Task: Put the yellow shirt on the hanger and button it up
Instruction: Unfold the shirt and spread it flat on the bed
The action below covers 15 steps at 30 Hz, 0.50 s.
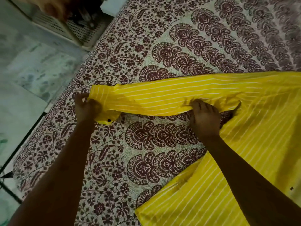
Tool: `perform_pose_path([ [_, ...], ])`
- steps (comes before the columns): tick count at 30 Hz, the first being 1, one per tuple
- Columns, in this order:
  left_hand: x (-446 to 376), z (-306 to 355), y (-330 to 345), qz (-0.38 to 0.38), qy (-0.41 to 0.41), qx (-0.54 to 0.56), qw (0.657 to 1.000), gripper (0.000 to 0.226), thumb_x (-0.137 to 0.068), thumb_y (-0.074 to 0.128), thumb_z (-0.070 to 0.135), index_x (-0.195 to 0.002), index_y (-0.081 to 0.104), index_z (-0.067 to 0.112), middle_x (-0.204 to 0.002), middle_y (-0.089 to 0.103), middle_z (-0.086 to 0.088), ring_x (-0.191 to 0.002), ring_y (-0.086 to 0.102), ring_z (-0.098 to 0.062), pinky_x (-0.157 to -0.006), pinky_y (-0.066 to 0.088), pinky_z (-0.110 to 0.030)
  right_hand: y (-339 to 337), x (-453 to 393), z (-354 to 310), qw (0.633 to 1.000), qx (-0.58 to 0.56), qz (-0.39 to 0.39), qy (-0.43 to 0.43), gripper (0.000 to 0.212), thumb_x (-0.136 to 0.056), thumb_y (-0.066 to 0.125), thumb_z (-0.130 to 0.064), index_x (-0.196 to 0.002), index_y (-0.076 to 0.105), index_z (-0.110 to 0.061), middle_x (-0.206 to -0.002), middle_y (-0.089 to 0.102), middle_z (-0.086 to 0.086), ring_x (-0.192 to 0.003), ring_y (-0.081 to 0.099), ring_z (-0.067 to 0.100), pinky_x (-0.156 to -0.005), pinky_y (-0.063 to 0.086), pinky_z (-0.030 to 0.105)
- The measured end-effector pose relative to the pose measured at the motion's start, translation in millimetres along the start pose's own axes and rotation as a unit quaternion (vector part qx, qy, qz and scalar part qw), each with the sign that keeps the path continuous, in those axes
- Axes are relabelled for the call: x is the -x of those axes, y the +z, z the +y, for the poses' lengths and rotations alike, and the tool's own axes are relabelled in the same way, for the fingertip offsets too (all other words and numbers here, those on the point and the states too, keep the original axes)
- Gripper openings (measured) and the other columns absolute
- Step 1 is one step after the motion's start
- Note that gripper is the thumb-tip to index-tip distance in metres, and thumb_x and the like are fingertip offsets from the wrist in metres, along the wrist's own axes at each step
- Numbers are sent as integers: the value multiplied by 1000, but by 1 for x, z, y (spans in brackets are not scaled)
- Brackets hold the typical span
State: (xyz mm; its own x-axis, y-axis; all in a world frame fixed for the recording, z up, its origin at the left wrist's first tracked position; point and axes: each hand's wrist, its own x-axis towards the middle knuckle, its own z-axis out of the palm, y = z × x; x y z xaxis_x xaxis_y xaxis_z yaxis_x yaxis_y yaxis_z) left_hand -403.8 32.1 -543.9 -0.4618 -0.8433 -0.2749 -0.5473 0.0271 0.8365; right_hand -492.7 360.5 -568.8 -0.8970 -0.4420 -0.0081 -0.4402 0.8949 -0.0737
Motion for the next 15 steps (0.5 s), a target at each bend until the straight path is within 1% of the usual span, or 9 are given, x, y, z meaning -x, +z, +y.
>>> perform_pose_path([
  [3,2,20,-10,15,121,109,987,36,-80,41,-12,-91,47,21,-79,64,17,-71,55,3,-59,44,-18,-6,-2,-2,999,-32,14,4,47,-70,40,-16,-113,58,-9,-103,67,12,-91,63,33,-81,50,41],
  [4,-1,24,-16,14,146,144,979,39,-78,41,-16,-90,47,21,-77,65,18,-70,56,6,-62,45,-17,-7,-2,-3,999,-39,22,5,50,-69,39,-16,-116,57,-10,-103,67,11,-93,63,33,-84,49,41],
  [6,-6,27,-26,25,156,194,968,38,-77,44,-17,-90,48,18,-83,62,9,-73,57,2,-74,46,-18,-9,0,-3,998,-48,32,4,53,-70,37,-17,-119,56,-11,-103,67,11,-97,62,32,-90,46,42],
  [8,-8,18,-35,47,110,197,973,34,-78,45,-16,-84,48,18,-79,60,8,-67,57,2,-75,46,-17,-6,6,-4,998,-42,36,1,51,-72,36,-17,-117,58,-11,-101,67,11,-99,62,31,-93,43,42],
  [10,-2,-1,-39,67,21,133,989,29,-80,48,-12,-81,51,17,-74,62,13,-56,56,4,-57,49,-14,-1,14,-4,999,-32,38,-1,50,-72,35,-18,-114,60,-10,-101,68,11,-101,63,30,-95,39,41],
  [11,1,-13,-38,78,-29,91,992,26,-82,49,-8,-83,53,17,-78,62,9,-55,57,1,-44,47,-15,2,18,-3,999,-29,38,-2,50,-72,34,-19,-114,61,-10,-102,69,11,-101,63,30,-95,37,41],
  [12,5,-23,-37,84,-73,68,991,24,-82,50,-5,-86,56,18,-83,63,3,-57,57,-5,-37,44,-16,4,21,-3,999,-25,35,-1,51,-72,33,-19,-114,61,-10,-104,69,11,-101,64,30,-95,37,40],
  [13,6,-32,-34,87,-97,59,990,24,-82,50,-2,-84,57,21,-87,63,-4,-58,57,-10,-37,44,-18,7,24,-2,999,-21,32,0,52,-72,33,-19,-114,61,-11,-108,69,10,-102,64,29,-95,39,40],
  [15,6,-40,-26,79,-92,46,992,16,-81,51,10,-81,58,25,-90,66,-12,-60,62,-15,-46,48,-25,11,24,0,999,-22,31,-6,51,-73,35,-17,-116,61,-12,-115,67,9,-104,63,29,-95,37,40],
])
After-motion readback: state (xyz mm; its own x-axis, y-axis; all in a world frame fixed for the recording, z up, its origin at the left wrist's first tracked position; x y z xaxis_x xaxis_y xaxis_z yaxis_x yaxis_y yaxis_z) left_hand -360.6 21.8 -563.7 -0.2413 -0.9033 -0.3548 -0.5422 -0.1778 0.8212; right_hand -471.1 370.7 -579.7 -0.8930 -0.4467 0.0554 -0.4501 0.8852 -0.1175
